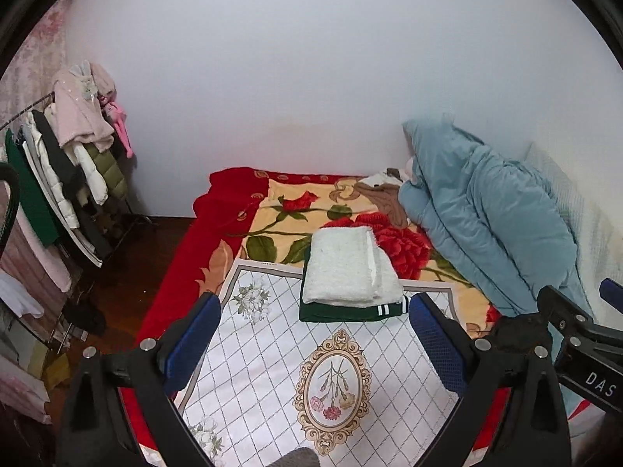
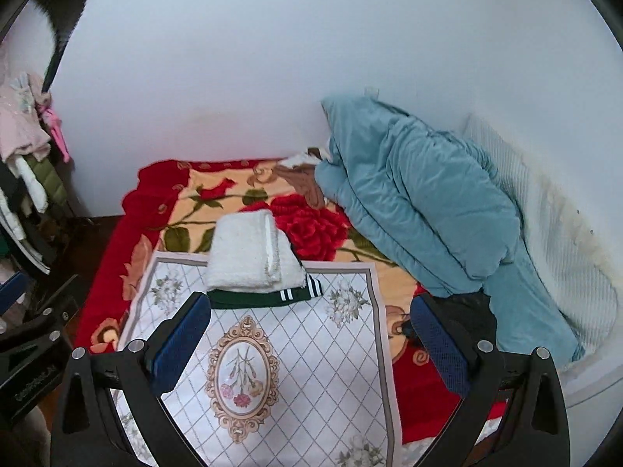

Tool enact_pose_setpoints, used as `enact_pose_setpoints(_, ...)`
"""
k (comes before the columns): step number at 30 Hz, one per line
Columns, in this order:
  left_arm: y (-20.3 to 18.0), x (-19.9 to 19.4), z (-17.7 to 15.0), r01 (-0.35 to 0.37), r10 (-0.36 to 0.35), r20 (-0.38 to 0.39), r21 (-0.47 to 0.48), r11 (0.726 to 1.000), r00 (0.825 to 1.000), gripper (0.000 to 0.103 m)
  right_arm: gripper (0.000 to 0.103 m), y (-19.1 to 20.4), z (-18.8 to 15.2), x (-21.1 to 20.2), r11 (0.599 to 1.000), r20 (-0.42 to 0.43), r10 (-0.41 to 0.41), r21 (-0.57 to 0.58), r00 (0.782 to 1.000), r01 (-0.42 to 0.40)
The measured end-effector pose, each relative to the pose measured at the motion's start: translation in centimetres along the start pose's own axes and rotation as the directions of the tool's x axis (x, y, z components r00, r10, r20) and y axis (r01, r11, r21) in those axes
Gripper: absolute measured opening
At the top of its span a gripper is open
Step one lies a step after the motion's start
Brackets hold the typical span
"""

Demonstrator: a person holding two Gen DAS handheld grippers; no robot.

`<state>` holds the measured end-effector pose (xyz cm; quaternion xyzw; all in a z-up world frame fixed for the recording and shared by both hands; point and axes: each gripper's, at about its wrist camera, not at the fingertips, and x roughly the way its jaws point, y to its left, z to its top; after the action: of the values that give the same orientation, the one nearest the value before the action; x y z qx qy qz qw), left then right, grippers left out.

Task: Fold large clothes

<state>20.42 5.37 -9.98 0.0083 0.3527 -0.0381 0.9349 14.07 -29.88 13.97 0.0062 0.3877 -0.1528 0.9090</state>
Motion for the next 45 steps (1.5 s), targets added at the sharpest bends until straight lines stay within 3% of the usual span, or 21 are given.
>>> enact_pose_setpoints(5, -0.4, -2.5, -0.4, -0.009, 0.009, 0.017, 0.002, 1.000, 1.000, 0.099, 0.103, -0.9, -0.2, -3.9, 1.000, 0.046, 0.011, 0.002, 0.999, -0.011)
enact_pose_setpoints(13, -0.4, -4.4, -0.6, -0.023, 0.023, 0.053, -0.009, 1.000, 0.998, 0.099, 0.103, -1.8, -0.5, -6.1, 1.000, 0.078, 0.012, 0.002, 0.997, -0.012)
enact_pose_setpoints(45, -0.5, -5.1, -0.4, -0.056, 0.058, 0.068, -0.024, 0.998, 0.996, 0.099, 0.103, -2.1, 0.7, -5.0, 0.998, 0.081, 0.050, -0.039, 0.995, -0.047)
